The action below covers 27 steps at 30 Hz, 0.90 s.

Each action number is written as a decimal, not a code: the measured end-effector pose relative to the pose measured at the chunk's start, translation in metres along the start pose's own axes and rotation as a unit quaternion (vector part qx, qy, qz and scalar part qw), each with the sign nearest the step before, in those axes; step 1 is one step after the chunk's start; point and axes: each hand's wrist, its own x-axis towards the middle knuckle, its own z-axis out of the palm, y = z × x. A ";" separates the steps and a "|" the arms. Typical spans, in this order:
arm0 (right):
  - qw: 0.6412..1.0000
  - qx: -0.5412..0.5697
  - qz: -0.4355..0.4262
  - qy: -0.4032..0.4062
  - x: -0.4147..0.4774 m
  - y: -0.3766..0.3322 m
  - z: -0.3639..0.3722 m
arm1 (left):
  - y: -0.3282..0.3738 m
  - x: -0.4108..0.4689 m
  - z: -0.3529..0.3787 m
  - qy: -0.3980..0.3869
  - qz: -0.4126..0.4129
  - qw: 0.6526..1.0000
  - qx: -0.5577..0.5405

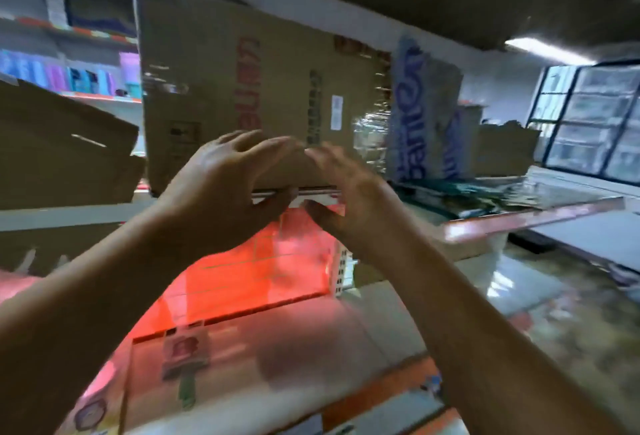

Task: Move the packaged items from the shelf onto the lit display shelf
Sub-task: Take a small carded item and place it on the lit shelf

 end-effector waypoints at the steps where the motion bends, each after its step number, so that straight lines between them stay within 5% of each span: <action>1: 1.000 -0.021 0.013 0.008 -0.013 0.013 -0.031 | 0.024 0.022 0.005 -0.004 0.031 0.999 -0.011; 9: 0.977 -0.165 0.132 0.014 -0.132 0.094 -0.231 | 0.205 0.137 0.056 -0.011 0.049 0.988 -0.148; 14: 0.956 -0.216 0.195 0.034 -0.186 0.121 -0.313 | 0.288 0.187 0.081 -0.090 0.082 0.975 -0.187; 27: 0.923 -0.278 0.265 0.001 -0.220 0.222 -0.351 | 0.328 0.258 0.171 -0.127 0.134 0.967 -0.176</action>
